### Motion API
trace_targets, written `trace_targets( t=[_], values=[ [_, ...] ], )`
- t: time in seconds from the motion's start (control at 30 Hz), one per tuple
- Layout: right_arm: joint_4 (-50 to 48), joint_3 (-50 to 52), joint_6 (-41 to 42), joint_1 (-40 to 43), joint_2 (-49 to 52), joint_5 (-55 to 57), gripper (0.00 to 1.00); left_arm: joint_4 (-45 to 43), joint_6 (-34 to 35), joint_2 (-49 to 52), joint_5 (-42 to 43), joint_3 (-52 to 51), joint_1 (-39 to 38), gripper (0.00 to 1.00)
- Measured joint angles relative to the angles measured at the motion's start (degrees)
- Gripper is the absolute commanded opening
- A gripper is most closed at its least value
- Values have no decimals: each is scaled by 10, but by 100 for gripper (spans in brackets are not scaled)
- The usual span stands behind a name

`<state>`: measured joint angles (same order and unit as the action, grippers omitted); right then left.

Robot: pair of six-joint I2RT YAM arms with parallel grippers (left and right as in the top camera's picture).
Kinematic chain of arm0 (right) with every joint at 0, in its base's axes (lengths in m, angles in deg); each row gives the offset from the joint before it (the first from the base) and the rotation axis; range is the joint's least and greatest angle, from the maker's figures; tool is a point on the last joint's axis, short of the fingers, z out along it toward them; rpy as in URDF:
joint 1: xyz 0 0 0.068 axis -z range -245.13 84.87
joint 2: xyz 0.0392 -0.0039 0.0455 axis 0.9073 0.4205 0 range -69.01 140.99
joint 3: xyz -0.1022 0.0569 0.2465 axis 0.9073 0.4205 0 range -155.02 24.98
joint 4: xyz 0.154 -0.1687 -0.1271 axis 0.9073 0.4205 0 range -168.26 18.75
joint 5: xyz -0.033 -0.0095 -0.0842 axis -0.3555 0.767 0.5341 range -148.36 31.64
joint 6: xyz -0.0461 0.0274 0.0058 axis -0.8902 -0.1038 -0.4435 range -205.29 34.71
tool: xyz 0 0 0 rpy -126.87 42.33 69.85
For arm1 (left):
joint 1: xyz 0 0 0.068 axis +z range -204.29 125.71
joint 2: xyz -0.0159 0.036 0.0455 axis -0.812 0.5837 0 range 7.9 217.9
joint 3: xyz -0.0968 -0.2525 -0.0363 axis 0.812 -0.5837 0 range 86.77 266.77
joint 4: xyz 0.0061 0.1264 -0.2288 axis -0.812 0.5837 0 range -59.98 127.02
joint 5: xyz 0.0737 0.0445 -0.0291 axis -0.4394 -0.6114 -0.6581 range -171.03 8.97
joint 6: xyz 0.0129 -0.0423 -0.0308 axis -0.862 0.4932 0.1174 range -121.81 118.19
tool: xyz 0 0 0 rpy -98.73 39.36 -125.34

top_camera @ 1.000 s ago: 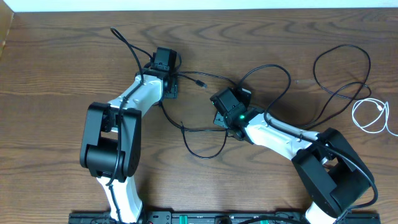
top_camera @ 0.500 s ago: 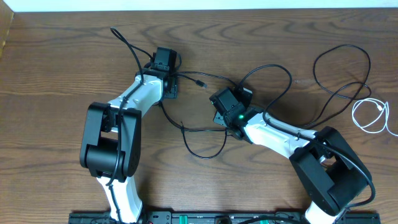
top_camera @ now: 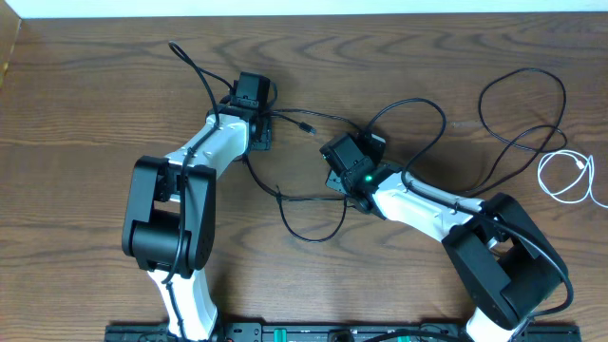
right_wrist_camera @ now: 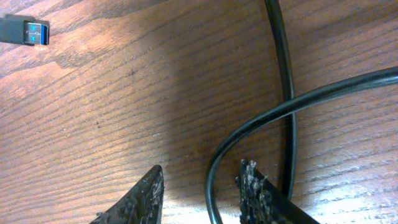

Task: Untangle cables

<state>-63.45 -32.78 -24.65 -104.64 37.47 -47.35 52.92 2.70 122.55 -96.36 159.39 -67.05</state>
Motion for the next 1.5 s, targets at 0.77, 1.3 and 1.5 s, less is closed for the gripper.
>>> trace_targets(
  t=[0.77, 1.3, 1.5],
  values=[
    [-4, 0, 4, 0, 3, 16, 31, 0, 0, 0, 0, 0, 0, 81],
    [-24, -4, 4, 0, 16, 34, 21, 0, 0, 0, 0, 0, 0, 81],
    [-25, -4, 5, 0, 16, 35, 29, 0, 0, 0, 0, 0, 0, 81]
  ],
)
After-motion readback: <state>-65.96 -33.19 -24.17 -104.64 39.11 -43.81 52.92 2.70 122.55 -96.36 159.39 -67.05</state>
